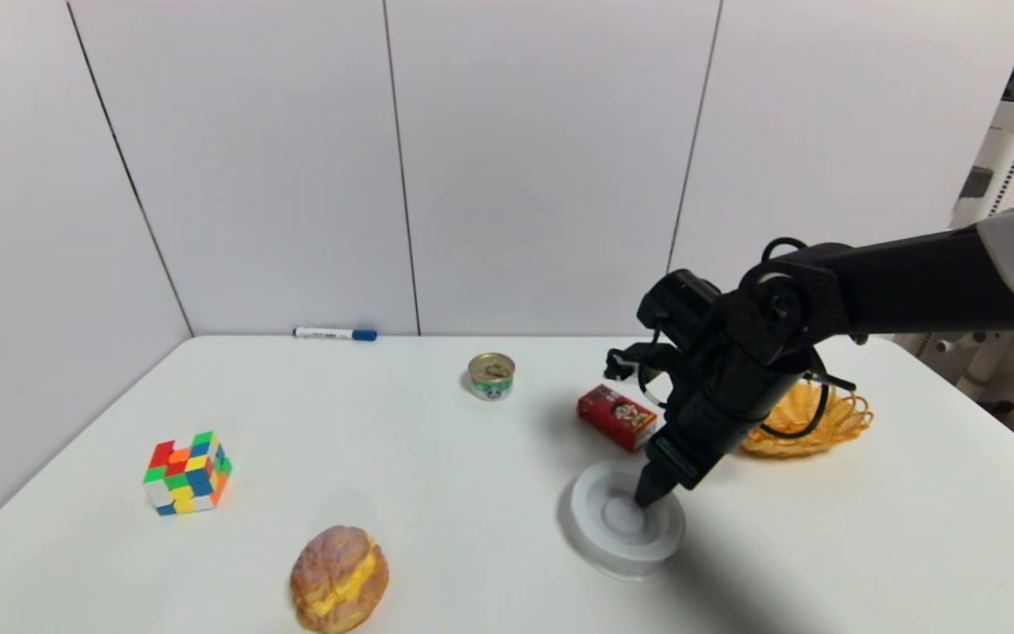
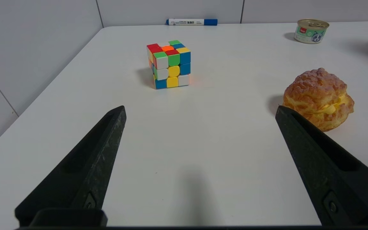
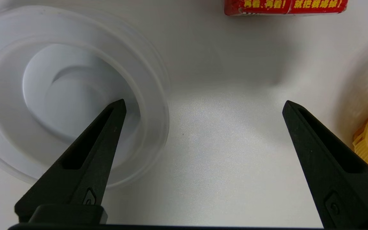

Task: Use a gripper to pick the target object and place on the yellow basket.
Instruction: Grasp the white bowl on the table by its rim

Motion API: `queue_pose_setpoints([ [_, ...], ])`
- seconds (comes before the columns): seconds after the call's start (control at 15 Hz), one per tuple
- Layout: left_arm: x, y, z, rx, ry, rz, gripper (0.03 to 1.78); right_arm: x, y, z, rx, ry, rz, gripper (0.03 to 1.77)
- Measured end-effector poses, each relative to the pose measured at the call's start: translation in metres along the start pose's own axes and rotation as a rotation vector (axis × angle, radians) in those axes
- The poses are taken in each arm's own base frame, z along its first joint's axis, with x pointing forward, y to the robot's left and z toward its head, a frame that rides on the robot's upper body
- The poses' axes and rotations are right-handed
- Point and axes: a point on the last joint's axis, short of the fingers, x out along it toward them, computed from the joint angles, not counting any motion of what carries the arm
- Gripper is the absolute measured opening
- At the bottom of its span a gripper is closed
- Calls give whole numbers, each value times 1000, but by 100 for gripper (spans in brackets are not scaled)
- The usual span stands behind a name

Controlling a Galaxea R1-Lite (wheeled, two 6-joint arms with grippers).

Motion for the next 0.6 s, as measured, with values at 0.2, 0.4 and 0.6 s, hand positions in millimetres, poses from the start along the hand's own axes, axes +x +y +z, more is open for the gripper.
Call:
queue_pose_setpoints([
  [0.2,0,0,0,0,0,0,169,0,0,0,0,4,-8,129],
  [0.4,0,0,0,0,0,0,169,0,2,0,-6,5,-7,91],
  [0.6,0,0,0,0,0,0,169,-2,3,-1,-7,5,-6,8],
])
